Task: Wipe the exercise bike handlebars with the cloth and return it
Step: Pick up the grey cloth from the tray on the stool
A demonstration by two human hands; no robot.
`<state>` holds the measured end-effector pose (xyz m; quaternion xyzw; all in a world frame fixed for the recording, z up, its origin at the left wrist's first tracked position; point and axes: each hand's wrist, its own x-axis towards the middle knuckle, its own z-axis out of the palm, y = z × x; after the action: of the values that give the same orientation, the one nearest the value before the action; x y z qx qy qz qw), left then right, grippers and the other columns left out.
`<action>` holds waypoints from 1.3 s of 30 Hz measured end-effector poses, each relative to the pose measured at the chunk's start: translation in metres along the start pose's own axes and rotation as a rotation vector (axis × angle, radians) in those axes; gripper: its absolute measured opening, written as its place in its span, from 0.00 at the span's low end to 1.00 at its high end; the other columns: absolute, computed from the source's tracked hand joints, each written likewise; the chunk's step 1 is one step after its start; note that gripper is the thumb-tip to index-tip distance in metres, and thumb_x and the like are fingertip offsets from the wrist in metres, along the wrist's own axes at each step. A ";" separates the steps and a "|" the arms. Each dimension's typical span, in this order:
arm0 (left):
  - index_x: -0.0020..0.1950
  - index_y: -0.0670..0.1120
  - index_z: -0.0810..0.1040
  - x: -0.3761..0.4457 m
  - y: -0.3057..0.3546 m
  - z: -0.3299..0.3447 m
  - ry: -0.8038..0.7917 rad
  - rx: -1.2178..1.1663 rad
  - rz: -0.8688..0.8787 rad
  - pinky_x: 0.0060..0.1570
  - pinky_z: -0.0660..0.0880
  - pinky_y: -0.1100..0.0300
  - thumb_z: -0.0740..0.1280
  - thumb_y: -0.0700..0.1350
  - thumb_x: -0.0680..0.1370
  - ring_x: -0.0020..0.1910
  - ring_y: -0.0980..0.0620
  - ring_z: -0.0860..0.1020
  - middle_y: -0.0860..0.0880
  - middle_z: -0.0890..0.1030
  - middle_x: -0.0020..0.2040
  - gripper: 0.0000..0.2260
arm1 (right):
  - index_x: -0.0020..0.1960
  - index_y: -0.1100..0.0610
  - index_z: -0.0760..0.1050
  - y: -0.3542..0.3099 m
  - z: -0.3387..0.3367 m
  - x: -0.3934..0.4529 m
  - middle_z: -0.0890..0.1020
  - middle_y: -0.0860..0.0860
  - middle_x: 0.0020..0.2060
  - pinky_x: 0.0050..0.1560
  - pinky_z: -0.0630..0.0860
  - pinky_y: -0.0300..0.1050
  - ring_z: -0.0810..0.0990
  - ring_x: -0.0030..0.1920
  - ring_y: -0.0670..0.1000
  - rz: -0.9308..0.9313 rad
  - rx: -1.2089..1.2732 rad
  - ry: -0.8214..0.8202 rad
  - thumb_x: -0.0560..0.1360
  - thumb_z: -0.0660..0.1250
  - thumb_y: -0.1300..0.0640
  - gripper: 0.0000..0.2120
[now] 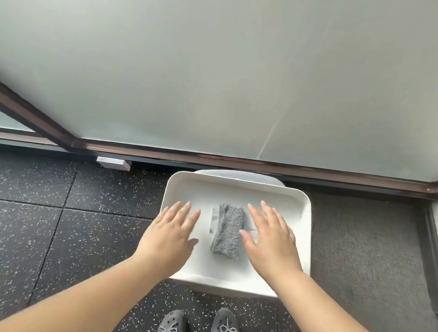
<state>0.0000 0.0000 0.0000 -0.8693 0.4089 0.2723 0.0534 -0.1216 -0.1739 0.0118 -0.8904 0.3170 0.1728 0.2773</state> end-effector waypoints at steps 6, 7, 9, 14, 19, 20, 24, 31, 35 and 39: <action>0.76 0.55 0.47 0.041 -0.009 0.027 0.041 -0.051 0.050 0.73 0.50 0.54 0.54 0.56 0.79 0.76 0.47 0.46 0.47 0.47 0.78 0.27 | 0.72 0.41 0.61 -0.014 0.044 0.026 0.67 0.53 0.62 0.63 0.66 0.51 0.66 0.65 0.56 0.090 0.018 0.095 0.76 0.59 0.40 0.25; 0.76 0.55 0.49 0.044 -0.011 0.030 0.049 -0.045 0.058 0.72 0.53 0.53 0.54 0.55 0.79 0.76 0.46 0.48 0.47 0.47 0.78 0.27 | 0.72 0.41 0.62 -0.016 0.051 0.029 0.67 0.53 0.60 0.62 0.67 0.51 0.67 0.62 0.56 0.117 0.023 0.110 0.75 0.59 0.40 0.26; 0.75 0.56 0.51 0.046 -0.016 0.033 0.068 -0.026 0.076 0.70 0.58 0.52 0.56 0.54 0.79 0.75 0.46 0.50 0.46 0.48 0.78 0.26 | 0.72 0.41 0.61 -0.023 0.060 0.034 0.67 0.53 0.57 0.60 0.68 0.51 0.68 0.59 0.57 0.170 0.028 0.125 0.74 0.59 0.38 0.27; 0.75 0.57 0.50 0.046 -0.022 0.041 0.075 -0.029 0.100 0.69 0.60 0.51 0.56 0.54 0.79 0.75 0.46 0.49 0.47 0.46 0.78 0.26 | 0.73 0.40 0.56 -0.034 0.077 0.040 0.67 0.55 0.58 0.60 0.68 0.51 0.69 0.59 0.58 0.229 0.002 0.123 0.73 0.62 0.39 0.32; 0.74 0.56 0.53 0.045 -0.022 0.038 0.073 -0.047 0.105 0.68 0.61 0.51 0.58 0.52 0.78 0.75 0.46 0.50 0.47 0.48 0.78 0.26 | 0.74 0.44 0.58 -0.032 0.079 0.046 0.70 0.58 0.60 0.63 0.66 0.50 0.70 0.62 0.59 0.235 0.060 0.082 0.75 0.64 0.48 0.30; 0.74 0.54 0.53 0.045 -0.023 0.037 0.071 -0.042 0.112 0.69 0.60 0.51 0.58 0.52 0.78 0.75 0.45 0.51 0.46 0.49 0.78 0.26 | 0.73 0.45 0.59 -0.031 0.078 0.047 0.71 0.58 0.61 0.63 0.67 0.49 0.70 0.62 0.60 0.232 0.103 0.066 0.74 0.65 0.51 0.29; 0.76 0.51 0.50 0.037 -0.022 0.023 0.040 -0.005 0.096 0.73 0.49 0.54 0.55 0.53 0.80 0.76 0.46 0.48 0.46 0.47 0.78 0.26 | 0.71 0.47 0.63 -0.030 0.062 0.040 0.71 0.58 0.59 0.52 0.70 0.43 0.74 0.52 0.57 0.258 0.350 0.029 0.74 0.64 0.59 0.28; 0.76 0.51 0.52 0.002 -0.005 -0.033 0.061 0.046 0.090 0.73 0.48 0.52 0.54 0.52 0.81 0.76 0.47 0.47 0.47 0.49 0.78 0.25 | 0.70 0.47 0.63 -0.033 0.001 0.005 0.74 0.58 0.55 0.42 0.72 0.42 0.73 0.44 0.54 0.194 0.427 0.077 0.73 0.62 0.64 0.28; 0.76 0.51 0.52 -0.027 0.009 -0.069 0.085 0.059 0.066 0.74 0.47 0.51 0.54 0.52 0.80 0.76 0.46 0.49 0.47 0.51 0.78 0.25 | 0.69 0.47 0.64 -0.039 -0.042 -0.025 0.72 0.54 0.51 0.25 0.73 0.39 0.76 0.32 0.51 0.144 0.416 0.093 0.74 0.59 0.66 0.27; 0.76 0.51 0.53 -0.062 0.024 -0.106 0.132 0.068 0.046 0.74 0.45 0.49 0.55 0.52 0.80 0.76 0.46 0.49 0.46 0.52 0.78 0.25 | 0.67 0.46 0.66 -0.046 -0.085 -0.061 0.71 0.55 0.54 0.20 0.65 0.29 0.74 0.28 0.48 0.097 0.364 0.115 0.73 0.57 0.68 0.27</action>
<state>-0.0046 -0.0071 0.1247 -0.8733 0.4406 0.2016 0.0498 -0.1253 -0.1672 0.1259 -0.8177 0.4009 0.0744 0.4065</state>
